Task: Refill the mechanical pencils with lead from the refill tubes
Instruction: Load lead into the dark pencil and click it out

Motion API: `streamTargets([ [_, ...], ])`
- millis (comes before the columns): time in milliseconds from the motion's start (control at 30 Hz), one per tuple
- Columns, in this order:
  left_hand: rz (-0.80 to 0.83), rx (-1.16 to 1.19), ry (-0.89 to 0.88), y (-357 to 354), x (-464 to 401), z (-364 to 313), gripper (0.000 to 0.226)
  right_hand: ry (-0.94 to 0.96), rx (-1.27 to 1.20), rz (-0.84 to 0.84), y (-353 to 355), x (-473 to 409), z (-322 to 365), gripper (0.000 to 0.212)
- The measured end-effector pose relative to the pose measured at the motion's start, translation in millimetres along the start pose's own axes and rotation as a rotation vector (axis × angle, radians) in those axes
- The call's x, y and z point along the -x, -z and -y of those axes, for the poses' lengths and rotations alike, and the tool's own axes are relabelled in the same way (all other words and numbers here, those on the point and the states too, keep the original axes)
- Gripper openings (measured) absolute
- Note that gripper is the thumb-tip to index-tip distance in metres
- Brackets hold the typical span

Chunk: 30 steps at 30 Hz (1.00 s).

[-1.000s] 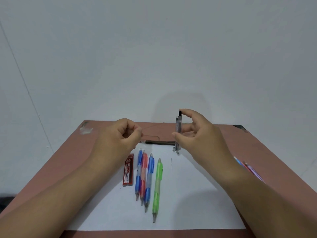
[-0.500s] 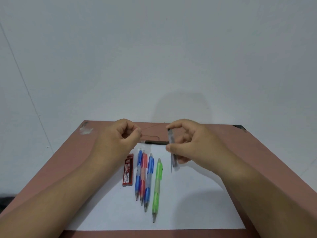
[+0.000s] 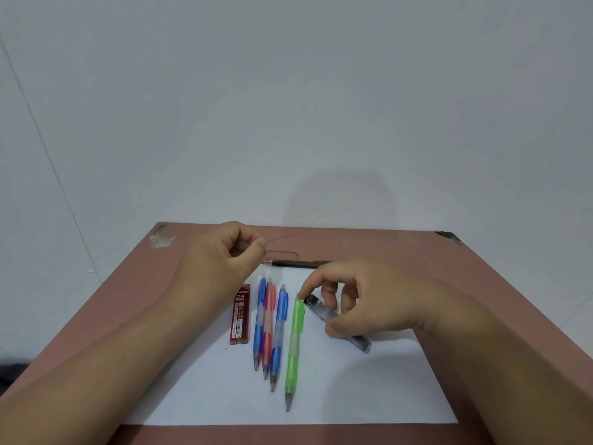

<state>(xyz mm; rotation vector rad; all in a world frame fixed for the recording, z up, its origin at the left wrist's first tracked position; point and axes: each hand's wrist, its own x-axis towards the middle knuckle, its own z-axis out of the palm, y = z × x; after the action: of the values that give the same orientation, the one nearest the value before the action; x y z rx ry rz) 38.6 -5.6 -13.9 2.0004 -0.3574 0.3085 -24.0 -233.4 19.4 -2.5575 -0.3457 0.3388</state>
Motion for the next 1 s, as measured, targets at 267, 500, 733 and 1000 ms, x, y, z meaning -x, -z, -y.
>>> streamTargets([
  [267, 0.014, 0.002, -0.006, 0.2, 1.2, -1.3, 0.014, -0.063, 0.081, -0.087, 3.1, -2.1, -10.0, 0.042],
  [500, 0.045, -0.003, -0.022, 0.6, 3.7, -4.8, 0.016, -0.014, 0.050, -0.303, 2.9, -1.8, -11.1, 0.026],
  [733, 0.145, -0.111, -0.072, -1.7, 8.2, -8.7, 0.013, 0.207, 0.158, -0.720, -8.0, -9.6, -13.7, 0.021],
  [1000, 0.136, -0.179, -0.253, -3.5, 12.1, -12.9, 0.017, 0.339, 0.317, -0.804, -16.3, -19.3, -8.8, 0.011],
])
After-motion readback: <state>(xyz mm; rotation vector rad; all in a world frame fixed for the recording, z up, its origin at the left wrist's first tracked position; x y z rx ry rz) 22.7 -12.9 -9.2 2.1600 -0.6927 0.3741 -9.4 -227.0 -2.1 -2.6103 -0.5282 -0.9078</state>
